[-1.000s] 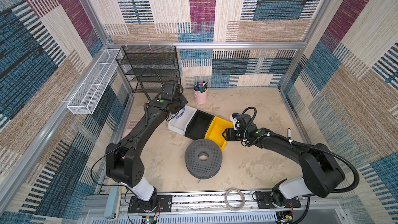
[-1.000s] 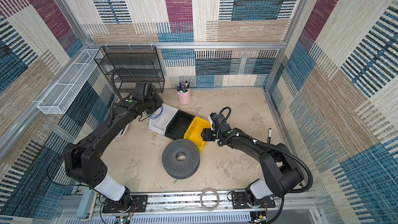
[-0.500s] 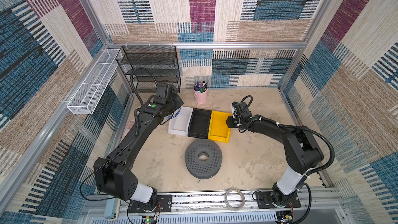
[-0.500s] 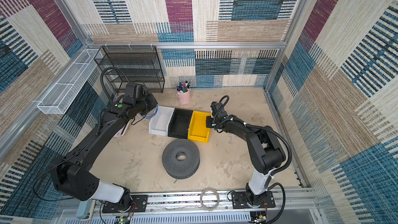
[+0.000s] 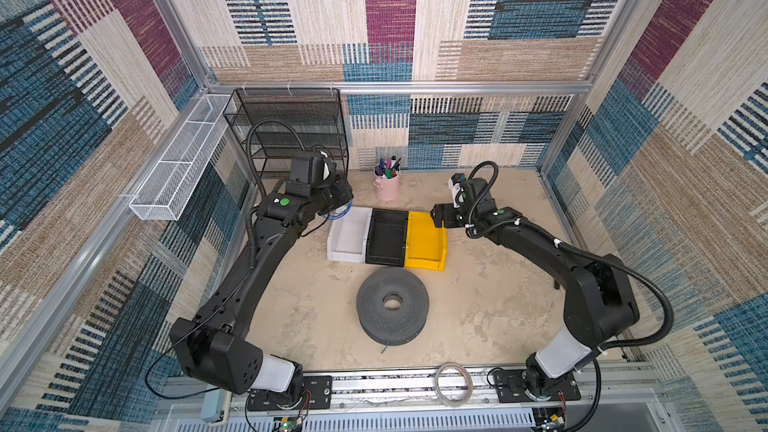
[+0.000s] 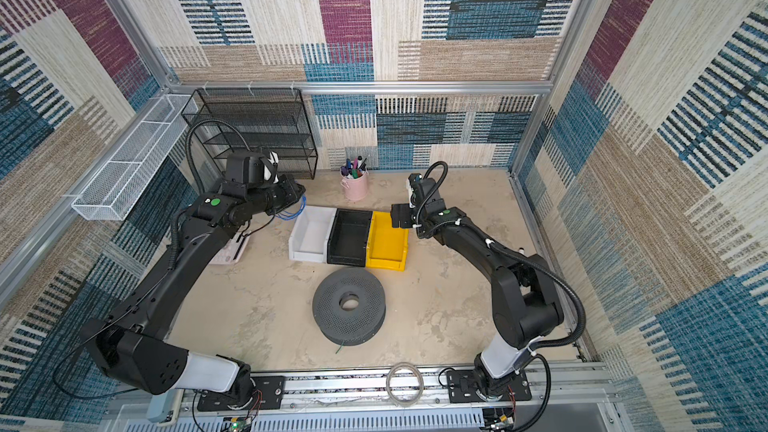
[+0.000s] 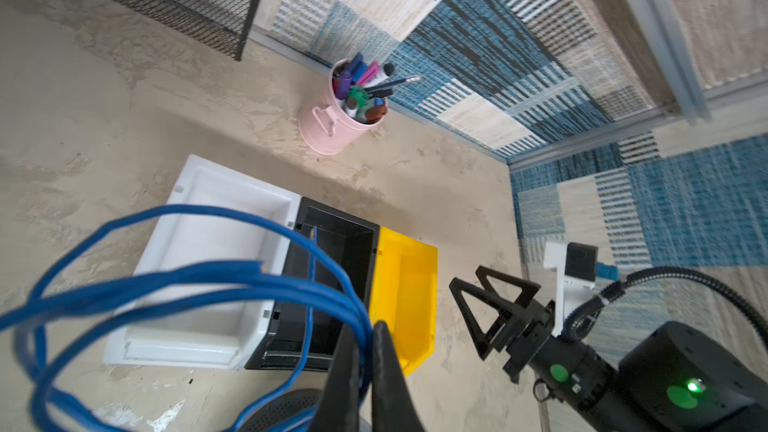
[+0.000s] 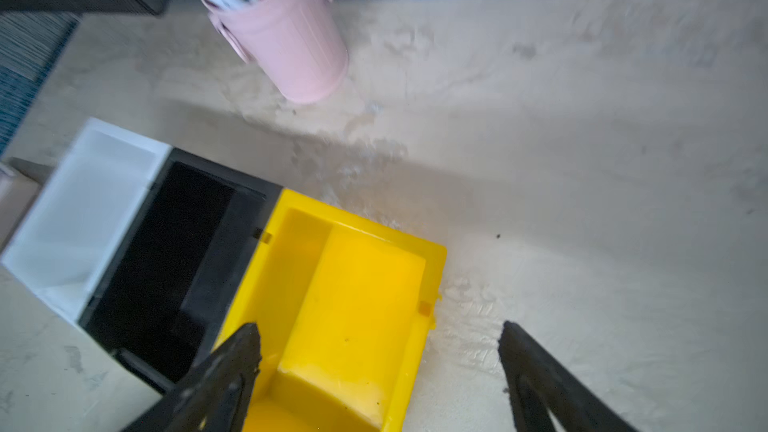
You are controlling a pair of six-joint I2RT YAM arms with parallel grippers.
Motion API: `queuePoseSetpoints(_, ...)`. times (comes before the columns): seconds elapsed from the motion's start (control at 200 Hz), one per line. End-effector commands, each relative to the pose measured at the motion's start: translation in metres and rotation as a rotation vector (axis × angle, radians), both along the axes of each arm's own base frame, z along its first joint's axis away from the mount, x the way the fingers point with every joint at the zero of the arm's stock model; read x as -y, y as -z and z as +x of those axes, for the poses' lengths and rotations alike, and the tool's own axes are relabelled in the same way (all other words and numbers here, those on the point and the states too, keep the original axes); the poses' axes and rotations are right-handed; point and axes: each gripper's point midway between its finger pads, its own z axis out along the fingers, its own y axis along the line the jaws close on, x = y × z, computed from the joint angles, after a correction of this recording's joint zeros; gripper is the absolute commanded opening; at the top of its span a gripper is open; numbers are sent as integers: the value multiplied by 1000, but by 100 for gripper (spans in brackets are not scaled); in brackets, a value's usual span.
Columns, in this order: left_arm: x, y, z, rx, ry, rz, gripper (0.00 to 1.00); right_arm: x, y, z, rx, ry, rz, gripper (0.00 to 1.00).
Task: Wrap the cables
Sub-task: 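Raise the blue cable with the left gripper while the right gripper approaches it, then grasp the blue cable with the right gripper beside the left gripper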
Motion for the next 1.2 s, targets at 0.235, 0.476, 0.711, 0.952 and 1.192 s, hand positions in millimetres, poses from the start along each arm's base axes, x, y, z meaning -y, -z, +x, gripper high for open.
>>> queuePoseSetpoints(0.235,73,-65,-70,130,571,-214,0,-27,-124,-64,178,-283,179,92)
queuePoseSetpoints(0.476,85,-93,-133,248,800,-248,0,-65,-213,-146,253,-678,471,82)
queuePoseSetpoints(0.711,90,-112,-178,318,964,-349,0,-78,-236,-178,212,-861,638,75)
queuePoseSetpoints(0.952,94,-149,-204,371,1093,-470,0,-87,-231,-181,181,-893,702,75)
queuePoseSetpoints(1.192,98,-150,-199,377,1073,-452,0,-101,-255,-224,238,-1032,746,81)
